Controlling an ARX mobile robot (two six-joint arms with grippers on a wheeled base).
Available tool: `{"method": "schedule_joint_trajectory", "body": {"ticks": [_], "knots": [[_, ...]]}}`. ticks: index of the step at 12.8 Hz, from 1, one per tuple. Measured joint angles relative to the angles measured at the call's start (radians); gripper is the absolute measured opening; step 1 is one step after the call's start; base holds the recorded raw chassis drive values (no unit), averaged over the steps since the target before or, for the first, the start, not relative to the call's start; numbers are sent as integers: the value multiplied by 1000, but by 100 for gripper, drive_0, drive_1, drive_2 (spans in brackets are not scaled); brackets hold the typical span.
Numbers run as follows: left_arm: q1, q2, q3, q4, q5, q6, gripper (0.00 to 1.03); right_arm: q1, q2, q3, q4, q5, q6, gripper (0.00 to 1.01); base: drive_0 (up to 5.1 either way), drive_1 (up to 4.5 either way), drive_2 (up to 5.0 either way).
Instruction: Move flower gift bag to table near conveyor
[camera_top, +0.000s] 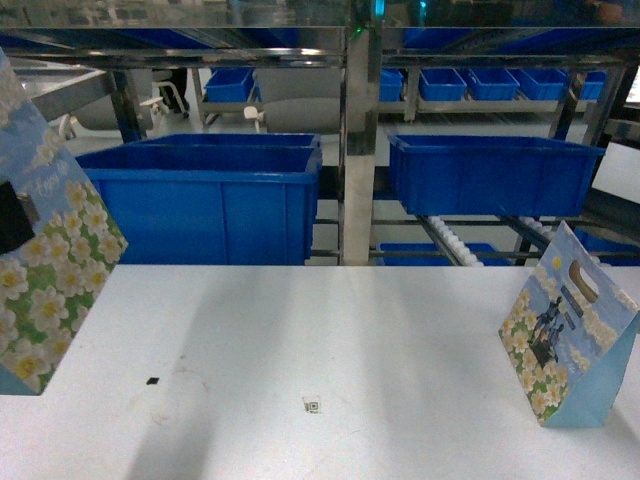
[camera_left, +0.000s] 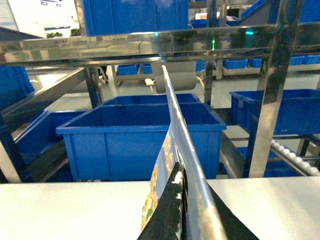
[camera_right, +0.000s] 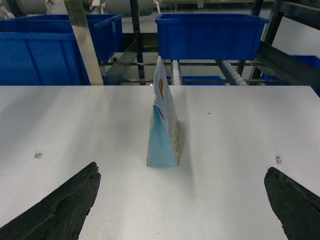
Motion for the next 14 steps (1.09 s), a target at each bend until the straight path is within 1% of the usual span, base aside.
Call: {"method": "schedule_joint_trajectory", "body": {"ticks": [1, 5, 7, 8, 10, 12, 14], "knots": [[-8, 96, 5, 68, -27, -24, 2, 0, 0, 0, 0, 0, 0, 98, 0, 0, 0], [-22, 409, 89, 233, -89, -100, 2, 0, 0, 0, 0, 0, 0, 98, 0, 0, 0], [-21, 548, 157, 283, -111, -131, 2, 0, 0, 0, 0, 0, 0, 98, 0, 0, 0], [-13, 615, 187, 306, -119, -154, 2, 0, 0, 0, 0, 0, 0, 98, 0, 0, 0], [8, 721, 224, 337, -124, -181, 2, 0, 0, 0, 0, 0, 0, 98, 0, 0, 0], [42, 822, 233, 341, -123, -209, 2, 0, 0, 0, 0, 0, 0, 98, 0, 0, 0], [71, 890, 233, 341, -123, -219, 2, 0, 0, 0, 0, 0, 0, 98, 0, 0, 0]]}}
